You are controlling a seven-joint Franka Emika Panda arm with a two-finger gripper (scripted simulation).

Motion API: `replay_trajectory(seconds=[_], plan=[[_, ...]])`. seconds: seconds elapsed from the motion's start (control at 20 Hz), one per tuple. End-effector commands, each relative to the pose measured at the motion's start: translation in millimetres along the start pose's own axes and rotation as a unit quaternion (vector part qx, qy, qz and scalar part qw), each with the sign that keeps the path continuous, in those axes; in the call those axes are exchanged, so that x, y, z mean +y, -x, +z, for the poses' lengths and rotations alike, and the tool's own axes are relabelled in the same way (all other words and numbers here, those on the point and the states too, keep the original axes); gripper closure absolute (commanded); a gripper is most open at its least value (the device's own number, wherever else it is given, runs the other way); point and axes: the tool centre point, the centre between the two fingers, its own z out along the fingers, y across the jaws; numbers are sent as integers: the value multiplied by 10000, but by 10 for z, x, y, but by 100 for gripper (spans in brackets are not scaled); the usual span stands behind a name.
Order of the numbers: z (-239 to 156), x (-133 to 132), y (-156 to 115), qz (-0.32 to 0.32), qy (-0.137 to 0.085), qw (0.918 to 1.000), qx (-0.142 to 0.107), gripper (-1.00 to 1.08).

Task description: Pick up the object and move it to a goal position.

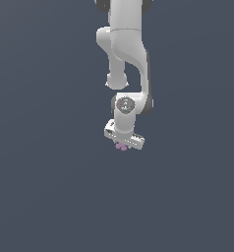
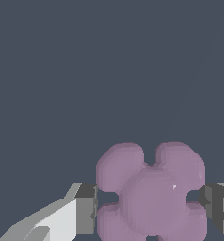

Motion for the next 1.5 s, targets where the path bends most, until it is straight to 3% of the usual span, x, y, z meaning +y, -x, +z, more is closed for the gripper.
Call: replay_trajectory(seconds=[0.0,0.75,1.45], plan=[[27,-7,-5,-4,0,10000,3,108],[-247,138,-44,10,0,10000,1,108],[-1450,775,-254,9,-7,10000,-2,108]])
